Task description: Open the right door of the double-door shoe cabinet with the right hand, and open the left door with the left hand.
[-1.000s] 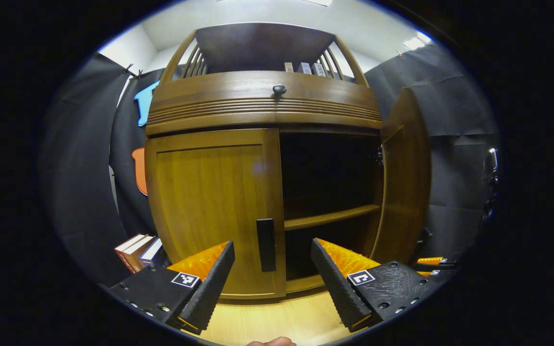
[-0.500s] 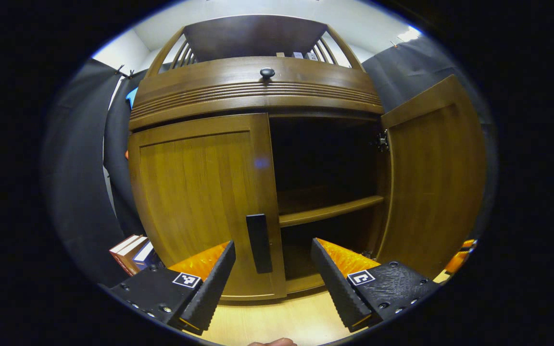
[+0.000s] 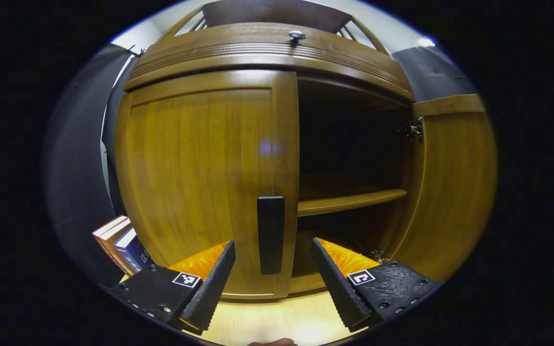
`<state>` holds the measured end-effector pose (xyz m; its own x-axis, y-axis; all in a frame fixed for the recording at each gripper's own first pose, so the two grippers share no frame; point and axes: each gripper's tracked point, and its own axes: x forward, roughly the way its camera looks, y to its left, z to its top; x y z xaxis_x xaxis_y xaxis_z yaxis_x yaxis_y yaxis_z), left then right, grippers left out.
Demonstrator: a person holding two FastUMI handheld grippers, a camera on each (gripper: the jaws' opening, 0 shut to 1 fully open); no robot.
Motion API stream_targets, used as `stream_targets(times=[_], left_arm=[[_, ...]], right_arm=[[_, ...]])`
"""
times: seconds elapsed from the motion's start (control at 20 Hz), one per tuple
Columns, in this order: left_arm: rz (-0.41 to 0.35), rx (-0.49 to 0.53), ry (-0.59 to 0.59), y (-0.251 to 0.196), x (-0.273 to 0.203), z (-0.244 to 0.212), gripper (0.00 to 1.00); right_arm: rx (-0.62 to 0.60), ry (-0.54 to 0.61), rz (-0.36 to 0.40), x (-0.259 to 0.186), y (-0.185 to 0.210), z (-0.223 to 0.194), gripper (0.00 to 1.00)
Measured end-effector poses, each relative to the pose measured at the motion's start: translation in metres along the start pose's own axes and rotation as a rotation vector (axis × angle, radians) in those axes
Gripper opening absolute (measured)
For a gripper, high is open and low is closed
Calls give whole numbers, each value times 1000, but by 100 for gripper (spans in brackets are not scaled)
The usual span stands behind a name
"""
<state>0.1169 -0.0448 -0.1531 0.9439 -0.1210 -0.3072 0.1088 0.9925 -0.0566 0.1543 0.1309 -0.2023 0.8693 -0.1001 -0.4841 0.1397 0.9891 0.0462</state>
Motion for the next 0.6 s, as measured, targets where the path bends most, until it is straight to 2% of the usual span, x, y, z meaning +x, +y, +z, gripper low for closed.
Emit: stream_targets(times=[0.25, 0.35, 0.4, 0.55, 0.6], left_arm=[[0, -43, 39, 3, 17, -13, 95], [-5, -56, 42, 5, 24, -15, 94], [-10, -56, 36, 5, 27, -16, 94], [-19, -53, 19, 3, 36, -14, 94], [-19, -50, 13, 3, 38, -12, 94]], right_arm=[[18, -9, -63, -4, -13, 2, 6], [36, -9, -97, -8, -21, 0, 0], [45, -7, -117, -11, -31, -2, 4], [78, -7, -125, -22, -46, -4, 1], [74, -10, -131, -23, -49, -4, 4]])
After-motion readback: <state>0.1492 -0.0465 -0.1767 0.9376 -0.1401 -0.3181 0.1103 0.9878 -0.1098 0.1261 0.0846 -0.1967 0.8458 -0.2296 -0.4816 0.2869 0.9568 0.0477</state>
